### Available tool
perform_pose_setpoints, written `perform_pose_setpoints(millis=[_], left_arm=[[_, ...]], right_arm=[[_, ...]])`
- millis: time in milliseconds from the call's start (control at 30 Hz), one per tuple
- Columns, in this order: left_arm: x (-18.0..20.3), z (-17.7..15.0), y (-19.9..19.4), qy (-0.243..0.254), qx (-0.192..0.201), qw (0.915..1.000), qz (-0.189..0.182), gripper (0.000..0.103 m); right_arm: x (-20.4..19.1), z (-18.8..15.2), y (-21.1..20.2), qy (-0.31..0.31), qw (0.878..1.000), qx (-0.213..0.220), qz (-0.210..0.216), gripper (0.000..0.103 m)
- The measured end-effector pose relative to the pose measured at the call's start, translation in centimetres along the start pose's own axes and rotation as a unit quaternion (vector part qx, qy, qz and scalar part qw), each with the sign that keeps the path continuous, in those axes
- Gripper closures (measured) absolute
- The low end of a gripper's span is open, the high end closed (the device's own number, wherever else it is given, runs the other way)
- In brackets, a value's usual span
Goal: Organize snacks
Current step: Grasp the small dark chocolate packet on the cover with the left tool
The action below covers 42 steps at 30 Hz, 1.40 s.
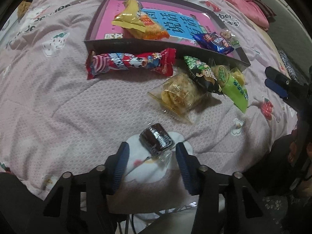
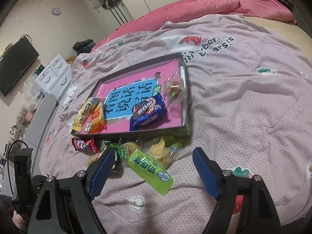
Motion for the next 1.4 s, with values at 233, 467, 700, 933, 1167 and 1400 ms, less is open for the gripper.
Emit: perform_pose_setpoints(millis=[233, 467, 700, 933, 1167, 1400], left_arm=[[1.1, 0.7, 0.6, 0.012, 0.000, 0.9999, 0.007, 0.061], [1.0, 1.1, 0.7, 0.007, 0.003, 1.0000, 0.002, 0.069], [1.2, 1.7, 1.0, 0.014, 0.005, 0.9999, 0.005, 0.075], [1.2, 1.8, 1.1, 0.016, 0.005, 0.9998, 0.006, 0.075], [1.1, 1.8, 1.2, 0.014, 0.004, 0.9999, 0.002, 0.075], [1.1, 1.9, 1.2, 0.012, 0.004, 0.9999, 0.001, 0.075]], right_arm=[[-0.3, -0.7, 2.1, -0.005, 0.999, -0.037, -0.014, 0.022], [0.8, -0.9, 3.6, 0.021, 0.998, -0.059, -0.006, 0.022], [1.5, -0.6, 4.7, 0.047, 0.996, -0.070, 0.020, 0.029], [1.6, 0.2, 5.8, 0.055, 0.995, -0.074, 0.036, 0.035], [2.1, 0.9, 6.9, 0.089, 0.991, -0.073, 0.066, 0.038], [2.0, 1.1, 7.8, 0.086, 0.990, -0.078, 0.074, 0.032]])
Point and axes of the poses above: each gripper's, at about its wrist camera, not at the fingertips, and y roughly the way its jaws point, x to its right, z to its top, the point moved 8 cm from there along y, roughly the way its jaws point, and after that the axes turned 15 degrees about -x, right-handed, at the moved point
